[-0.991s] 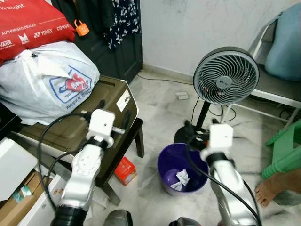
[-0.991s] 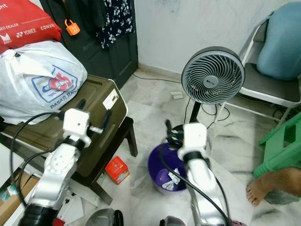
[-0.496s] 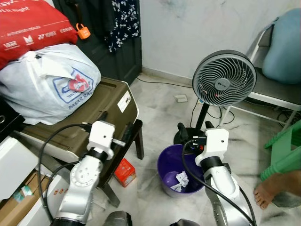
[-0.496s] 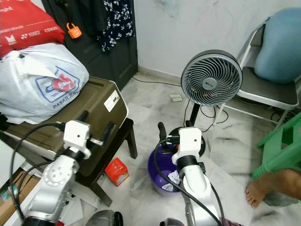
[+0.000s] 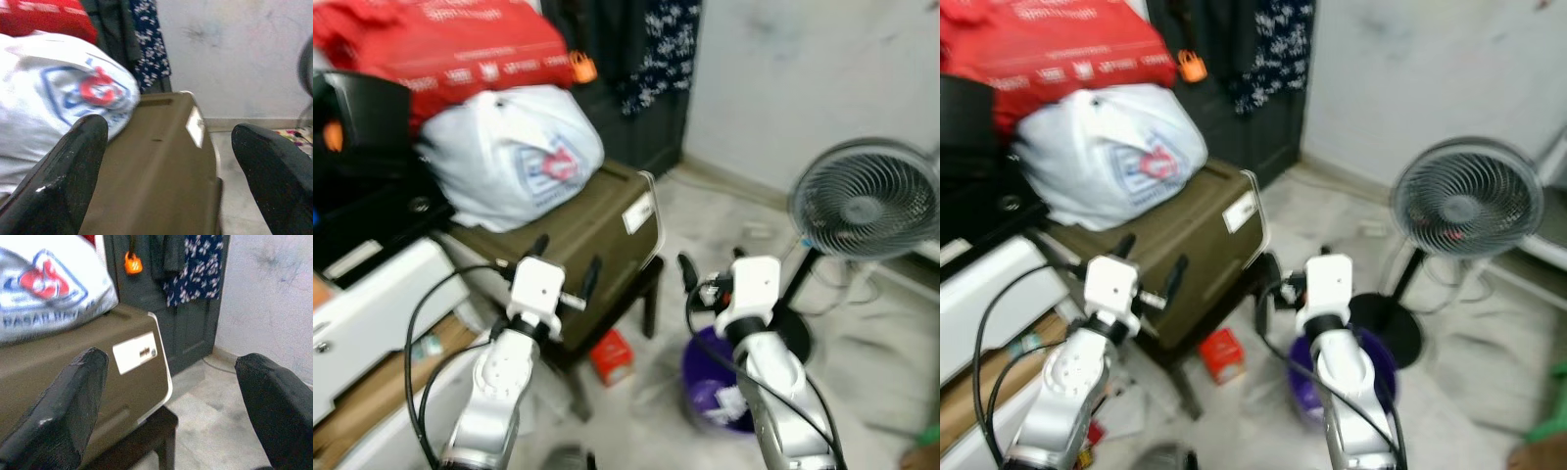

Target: Clean up the room

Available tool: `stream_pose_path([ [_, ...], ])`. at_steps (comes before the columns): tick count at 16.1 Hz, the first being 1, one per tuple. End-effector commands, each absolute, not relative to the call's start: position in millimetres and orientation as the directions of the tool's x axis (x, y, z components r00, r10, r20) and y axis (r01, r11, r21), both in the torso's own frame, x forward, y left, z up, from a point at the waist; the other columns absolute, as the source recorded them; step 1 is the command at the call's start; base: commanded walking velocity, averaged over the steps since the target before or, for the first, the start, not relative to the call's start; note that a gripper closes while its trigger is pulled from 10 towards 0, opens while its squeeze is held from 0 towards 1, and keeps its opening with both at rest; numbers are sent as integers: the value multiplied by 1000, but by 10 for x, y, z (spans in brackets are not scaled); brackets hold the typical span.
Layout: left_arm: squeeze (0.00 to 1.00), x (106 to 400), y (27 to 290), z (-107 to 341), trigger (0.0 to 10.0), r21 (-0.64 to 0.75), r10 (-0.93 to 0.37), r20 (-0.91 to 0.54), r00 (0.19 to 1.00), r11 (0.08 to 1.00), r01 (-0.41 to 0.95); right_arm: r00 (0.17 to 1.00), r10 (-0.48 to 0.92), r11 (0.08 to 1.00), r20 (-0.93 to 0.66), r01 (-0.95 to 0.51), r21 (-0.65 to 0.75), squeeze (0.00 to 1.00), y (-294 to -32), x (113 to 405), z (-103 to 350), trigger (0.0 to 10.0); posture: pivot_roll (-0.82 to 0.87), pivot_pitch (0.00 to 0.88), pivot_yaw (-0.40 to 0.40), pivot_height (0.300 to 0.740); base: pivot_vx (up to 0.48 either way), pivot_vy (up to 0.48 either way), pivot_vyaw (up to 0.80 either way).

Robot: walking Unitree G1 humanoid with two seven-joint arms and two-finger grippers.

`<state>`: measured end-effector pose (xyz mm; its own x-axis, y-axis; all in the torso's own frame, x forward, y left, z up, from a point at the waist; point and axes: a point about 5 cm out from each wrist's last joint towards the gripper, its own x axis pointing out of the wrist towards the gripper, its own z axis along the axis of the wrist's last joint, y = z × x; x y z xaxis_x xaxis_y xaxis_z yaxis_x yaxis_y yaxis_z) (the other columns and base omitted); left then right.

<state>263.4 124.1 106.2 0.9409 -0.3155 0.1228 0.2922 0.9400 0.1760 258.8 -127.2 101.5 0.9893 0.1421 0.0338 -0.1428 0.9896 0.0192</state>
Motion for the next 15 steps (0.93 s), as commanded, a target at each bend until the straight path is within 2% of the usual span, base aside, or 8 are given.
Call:
stream_pose_path([
  [1,0,2661,1311,1064,10000,165,-274,123,954,953,252,986,155,988,65,-156,12,0,-1225,2641,1073,10000,-17,0,63,740,0,0,800],
  [4,0,2650,1285,1098,10000,211,-220,145,965,959,187,985,167,986,53,-166,-20,0,-1253,2671,1049,10000,-20,0,49,740,0,0,800],
  [8,0,2429,1541,1102,10000,194,-130,153,980,976,99,987,157,988,44,-157,3,0,-1296,2592,1041,10000,-20,32,30,740,0,0,800],
  [11,0,2377,1572,1079,10000,205,-122,138,983,974,92,989,143,990,43,-144,10,0,-1343,2558,1044,10000,-19,46,26,740,0,0,800],
  [12,0,2370,1578,1071,10000,202,-113,130,985,976,85,993,108,994,45,-109,22,0,-1386,2554,1049,10000,-17,46,26,740,0,0,0],
  [13,0,2381,1570,1056,10000,180,-114,108,988,979,94,1000,24,1000,3,-24,-12,0,-1484,2611,1026,10000,-14,47,27,740,0,0,0],
  [15,0,2397,1558,1062,10000,175,-131,104,986,978,112,999,-49,994,19,50,-101,0,-1542,2656,1064,10000,-13,47,27,740,0,0,0],
])
